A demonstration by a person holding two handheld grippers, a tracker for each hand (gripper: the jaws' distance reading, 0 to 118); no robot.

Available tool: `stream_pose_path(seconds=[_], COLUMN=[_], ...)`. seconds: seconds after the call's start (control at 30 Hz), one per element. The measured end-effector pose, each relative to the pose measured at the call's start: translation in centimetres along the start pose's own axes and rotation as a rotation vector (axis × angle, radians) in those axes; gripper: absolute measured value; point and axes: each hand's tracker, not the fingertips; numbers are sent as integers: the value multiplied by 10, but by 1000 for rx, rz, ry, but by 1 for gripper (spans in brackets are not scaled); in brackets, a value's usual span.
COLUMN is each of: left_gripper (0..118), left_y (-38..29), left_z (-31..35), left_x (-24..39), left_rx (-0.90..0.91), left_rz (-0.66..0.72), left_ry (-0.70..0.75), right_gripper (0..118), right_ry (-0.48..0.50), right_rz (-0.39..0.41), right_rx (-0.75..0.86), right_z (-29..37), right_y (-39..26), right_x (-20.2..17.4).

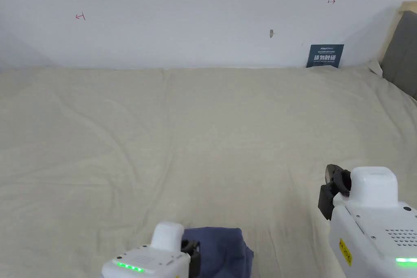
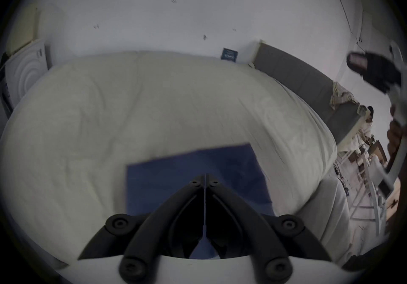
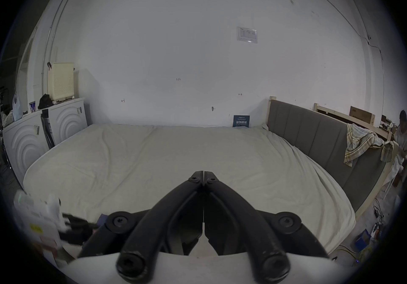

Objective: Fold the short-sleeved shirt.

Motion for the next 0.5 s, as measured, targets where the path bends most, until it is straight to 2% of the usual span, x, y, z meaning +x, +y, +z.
stream_pose_path(seconds=[0.23,0.37,0.43,0.5], left_gripper=[1,0,0,0], left_y=[-21,-42,-43,-41], left_z=[-63,-107,-103,-109], left_x=[41,47,51,58], left_rx=[-85,-225,-133,-159], left_rz=[-7,-16,32,16], left_ry=[-59,-6,-5,22], right_gripper=[0,0,0,0], right_ry=[-33,-51,-58,-67], right_rz=[-2,-5,-5,-8], right_rx=[-19,-41,-52,-57], right_z=[-1,-4,-5,-5], right_y=[-5,-11,-14,-17], right_x=[15,24,27,29])
